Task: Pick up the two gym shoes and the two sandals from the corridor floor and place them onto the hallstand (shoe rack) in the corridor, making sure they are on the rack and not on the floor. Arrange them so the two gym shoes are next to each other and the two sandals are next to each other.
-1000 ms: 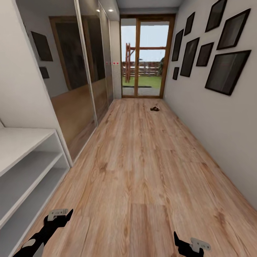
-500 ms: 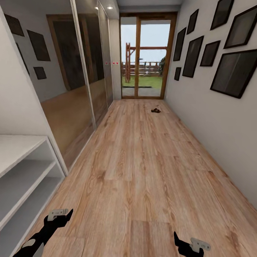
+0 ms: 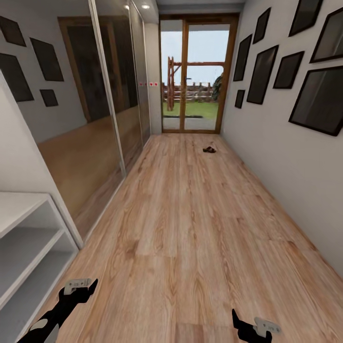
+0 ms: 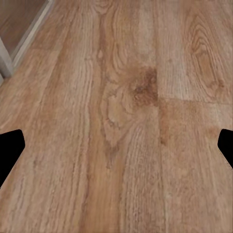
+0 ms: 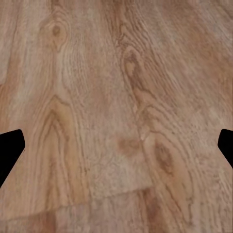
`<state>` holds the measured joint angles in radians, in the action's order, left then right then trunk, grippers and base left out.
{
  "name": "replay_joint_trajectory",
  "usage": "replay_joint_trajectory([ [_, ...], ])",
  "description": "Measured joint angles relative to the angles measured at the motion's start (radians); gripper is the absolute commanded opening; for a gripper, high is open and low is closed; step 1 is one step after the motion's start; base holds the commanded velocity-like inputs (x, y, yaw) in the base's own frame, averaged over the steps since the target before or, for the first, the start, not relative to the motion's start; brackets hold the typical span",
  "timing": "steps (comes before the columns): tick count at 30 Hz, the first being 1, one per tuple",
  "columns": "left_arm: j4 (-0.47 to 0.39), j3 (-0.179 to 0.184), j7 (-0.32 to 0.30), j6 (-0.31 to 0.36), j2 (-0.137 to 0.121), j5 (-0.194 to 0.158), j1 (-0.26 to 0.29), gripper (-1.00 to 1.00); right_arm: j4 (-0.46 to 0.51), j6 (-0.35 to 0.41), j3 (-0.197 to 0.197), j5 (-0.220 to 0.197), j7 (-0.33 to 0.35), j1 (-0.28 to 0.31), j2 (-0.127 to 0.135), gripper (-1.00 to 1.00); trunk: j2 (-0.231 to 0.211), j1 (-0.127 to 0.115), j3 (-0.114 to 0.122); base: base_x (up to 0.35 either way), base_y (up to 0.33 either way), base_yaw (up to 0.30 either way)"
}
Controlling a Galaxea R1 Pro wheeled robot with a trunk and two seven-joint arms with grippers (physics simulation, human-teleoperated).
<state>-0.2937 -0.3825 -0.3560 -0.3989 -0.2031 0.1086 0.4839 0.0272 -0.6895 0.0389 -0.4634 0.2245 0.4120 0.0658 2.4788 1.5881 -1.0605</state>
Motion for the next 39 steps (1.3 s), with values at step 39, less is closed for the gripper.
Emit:
replay_joint_trajectory([
  [39, 0.001, 0.000, 0.012, 0.000, 0.001, 0.001, 0.000, 1.00, 0.062, -0.004, 0.005, 0.001, 0.000, 0.000, 0.055, 1.00, 0.000, 0.000, 0.000, 0.339, 0.000, 0.000],
])
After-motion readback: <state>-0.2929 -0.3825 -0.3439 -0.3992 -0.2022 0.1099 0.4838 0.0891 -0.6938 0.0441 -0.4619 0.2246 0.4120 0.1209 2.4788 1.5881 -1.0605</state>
